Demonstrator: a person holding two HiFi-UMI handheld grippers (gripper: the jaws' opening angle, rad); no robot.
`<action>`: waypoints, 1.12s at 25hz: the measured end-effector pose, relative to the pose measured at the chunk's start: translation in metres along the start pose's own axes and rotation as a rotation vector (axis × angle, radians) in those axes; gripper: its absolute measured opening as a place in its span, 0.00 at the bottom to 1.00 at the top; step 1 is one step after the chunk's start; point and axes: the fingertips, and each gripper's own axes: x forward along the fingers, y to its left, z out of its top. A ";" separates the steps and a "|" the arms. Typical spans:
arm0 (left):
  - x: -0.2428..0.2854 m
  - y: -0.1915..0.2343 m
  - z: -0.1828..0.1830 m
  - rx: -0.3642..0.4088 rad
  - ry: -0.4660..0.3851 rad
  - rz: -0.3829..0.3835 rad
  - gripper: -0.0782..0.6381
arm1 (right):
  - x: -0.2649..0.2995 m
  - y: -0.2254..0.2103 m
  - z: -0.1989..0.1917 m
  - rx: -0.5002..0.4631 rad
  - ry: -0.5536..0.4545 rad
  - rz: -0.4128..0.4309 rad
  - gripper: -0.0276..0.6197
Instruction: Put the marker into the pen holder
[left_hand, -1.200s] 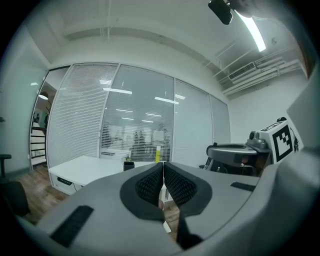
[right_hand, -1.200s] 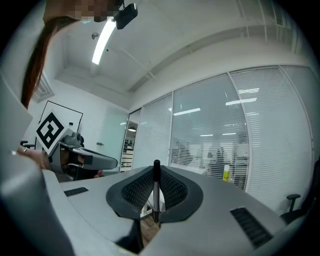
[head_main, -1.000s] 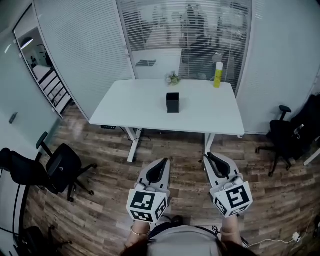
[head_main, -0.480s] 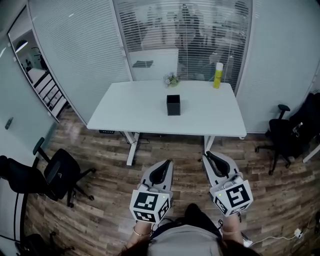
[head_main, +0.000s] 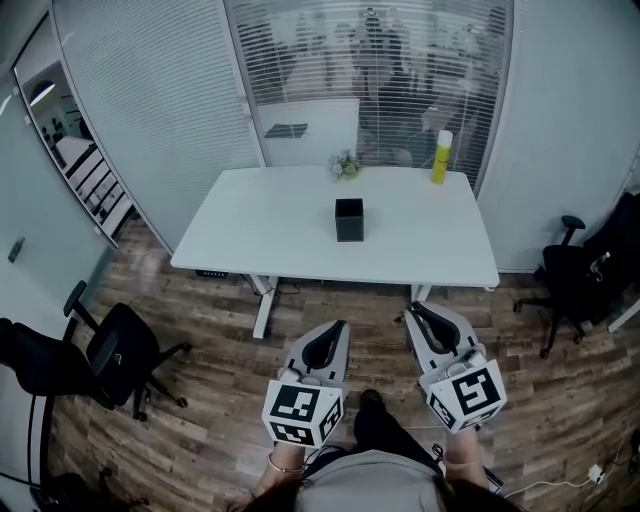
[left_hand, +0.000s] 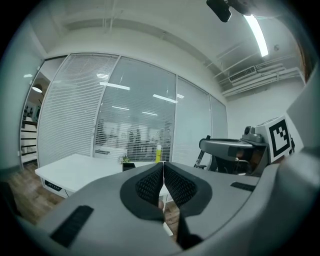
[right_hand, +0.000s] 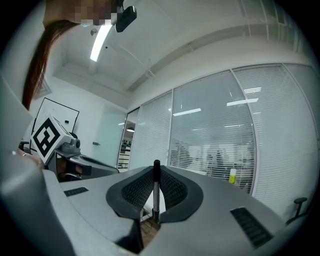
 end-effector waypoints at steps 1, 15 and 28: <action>0.005 0.003 0.000 0.000 0.000 0.002 0.14 | 0.005 -0.003 -0.001 0.000 0.000 0.003 0.13; 0.085 0.045 0.013 0.027 0.018 0.035 0.14 | 0.082 -0.051 -0.008 0.015 -0.004 0.063 0.13; 0.149 0.077 0.018 0.004 0.024 0.084 0.14 | 0.142 -0.100 -0.015 0.027 -0.023 0.102 0.13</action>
